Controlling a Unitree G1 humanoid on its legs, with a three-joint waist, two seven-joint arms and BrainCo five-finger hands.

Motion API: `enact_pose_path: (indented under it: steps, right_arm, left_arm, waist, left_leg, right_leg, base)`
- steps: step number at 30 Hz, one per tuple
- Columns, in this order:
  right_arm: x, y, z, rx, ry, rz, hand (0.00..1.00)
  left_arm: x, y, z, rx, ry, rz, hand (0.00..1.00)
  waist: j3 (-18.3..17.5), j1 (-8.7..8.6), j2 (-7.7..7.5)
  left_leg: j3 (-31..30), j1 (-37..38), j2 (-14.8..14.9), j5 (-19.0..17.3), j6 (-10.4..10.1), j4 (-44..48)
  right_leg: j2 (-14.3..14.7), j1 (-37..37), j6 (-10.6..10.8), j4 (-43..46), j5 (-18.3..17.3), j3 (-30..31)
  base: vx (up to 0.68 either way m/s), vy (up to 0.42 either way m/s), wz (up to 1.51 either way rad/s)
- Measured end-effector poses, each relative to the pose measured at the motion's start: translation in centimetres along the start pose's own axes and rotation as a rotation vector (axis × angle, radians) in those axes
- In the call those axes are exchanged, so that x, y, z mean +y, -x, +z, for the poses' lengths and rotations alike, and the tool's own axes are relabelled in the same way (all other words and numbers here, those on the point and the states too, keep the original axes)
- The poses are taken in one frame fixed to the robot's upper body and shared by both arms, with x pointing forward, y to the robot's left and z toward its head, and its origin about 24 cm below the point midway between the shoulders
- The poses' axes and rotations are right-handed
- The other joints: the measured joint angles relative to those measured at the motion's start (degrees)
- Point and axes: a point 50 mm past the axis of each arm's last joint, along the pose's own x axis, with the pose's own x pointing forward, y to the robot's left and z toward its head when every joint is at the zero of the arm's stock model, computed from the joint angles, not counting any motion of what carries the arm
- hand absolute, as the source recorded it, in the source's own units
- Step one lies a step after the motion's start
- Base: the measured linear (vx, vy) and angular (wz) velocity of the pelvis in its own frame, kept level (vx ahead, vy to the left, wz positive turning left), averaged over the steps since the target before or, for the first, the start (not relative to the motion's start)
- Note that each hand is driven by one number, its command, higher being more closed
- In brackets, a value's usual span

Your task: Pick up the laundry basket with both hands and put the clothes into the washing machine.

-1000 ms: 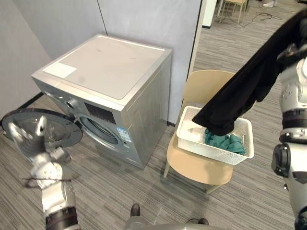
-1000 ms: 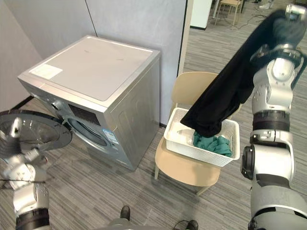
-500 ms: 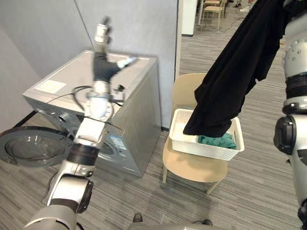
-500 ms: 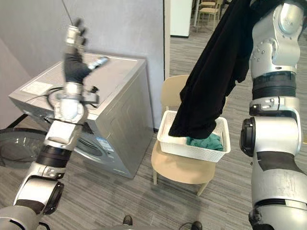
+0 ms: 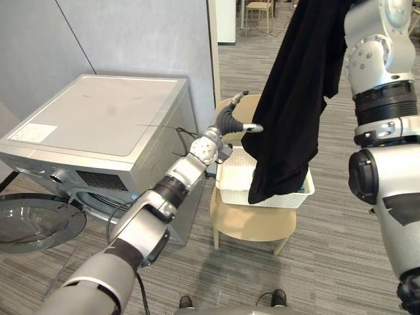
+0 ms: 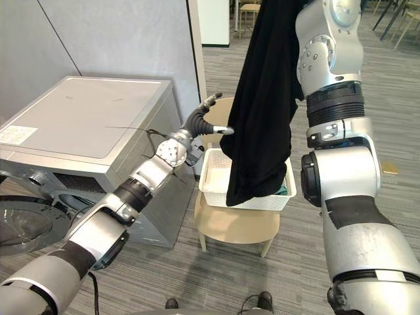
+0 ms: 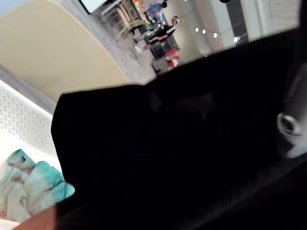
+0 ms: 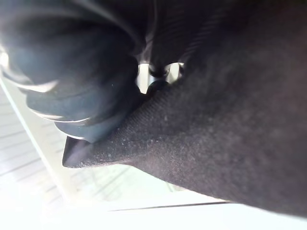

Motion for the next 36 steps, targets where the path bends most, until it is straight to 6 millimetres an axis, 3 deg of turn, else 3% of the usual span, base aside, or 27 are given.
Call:
enact_pose_path:
  steps: [6,15,21,27,28,29,30,36]
  right_arm:
    - [0.8,0.2,-0.4,0.009,0.003,0.022,1.0]
    - [2.4,0.7,-1.4,0.035,-0.021,0.057,1.0]
    - [3.2,1.1,-2.0,0.052,-0.028,0.08,1.0]
    - [4.3,1.5,-2.7,0.073,-0.056,0.097,1.0]
    - [4.3,1.5,-2.6,0.071,-0.057,0.098,1.0]
    - [4.6,1.8,-2.1,0.041,-0.072,0.123,1.0]
    - [4.6,1.8,-2.0,0.04,-0.072,0.123,1.0]
    - [3.8,2.2,-2.5,0.044,-0.063,0.112,1.0]
  left_arm:
    - [-0.7,-0.7,0.9,-0.008,-0.02,-0.04,0.0]
    - [-3.6,-1.0,2.0,-0.029,-0.073,-0.175,0.0]
    - [-5.5,-1.6,4.0,-0.068,-0.088,-0.221,0.0]
    - [-6.0,-1.7,4.6,-0.077,-0.059,-0.23,0.0]
    - [-6.1,-1.8,5.0,-0.088,-0.055,-0.231,0.0]
    - [-5.6,-2.4,7.0,-0.14,-0.071,-0.205,0.0]
    - [-5.6,-2.5,7.2,-0.146,-0.071,-0.202,1.0]
    - [-6.1,-2.4,7.6,-0.158,-0.049,-0.198,1.0]
  waist:
    - [0.26,-0.41,-0.39]
    - [0.7,-0.93,-1.06]
    - [0.7,-1.74,-1.05]
    - [0.73,-3.08,-1.01]
    - [0.8,-3.09,-0.88]
    - [0.89,-3.25,-0.74]
    - [0.9,-3.43,-0.68]
    - [0.91,-4.44,-0.66]
  left_leg:
    - [0.54,0.28,0.01,-0.65,-0.13,0.6]
    - [1.44,0.46,-0.02,-0.85,-0.14,0.6]
    - [1.82,0.2,-0.09,-0.84,-0.13,0.6]
    - [3.31,0.49,-0.17,-0.88,-0.14,0.6]
    - [3.64,0.74,-0.17,-1.05,-0.1,0.6]
    - [4.95,0.98,-0.49,-1.33,0.01,0.64]
    - [4.97,1.01,-0.55,-1.35,0.03,0.64]
    - [4.9,1.03,-0.56,-1.37,0.08,0.63]
  right_leg:
    - [0.02,-0.05,-0.01,0.03,0.01,0.8]
    - [0.0,-0.44,0.0,0.04,0.01,1.43]
    - [-0.07,-1.33,0.0,0.41,0.0,1.88]
    - [-0.04,-2.22,0.03,0.61,0.02,3.3]
    - [-0.01,-2.22,0.03,0.62,0.02,3.52]
    - [-0.17,-3.04,0.23,0.61,0.31,4.84]
    - [-0.22,-3.03,0.23,0.61,0.31,4.86]
    - [-0.24,-2.92,0.24,0.63,0.33,4.79]
  base:
    - [-0.01,0.017,-0.07]
    - [-0.01,0.01,-0.03]
    - [-0.01,0.013,-0.04]
    - [-0.03,0.013,-0.12]
    - [-0.07,0.032,-0.31]
    - [-0.07,0.034,-0.28]
    - [-0.06,0.033,-0.24]
    - [0.0,0.0,0.0]
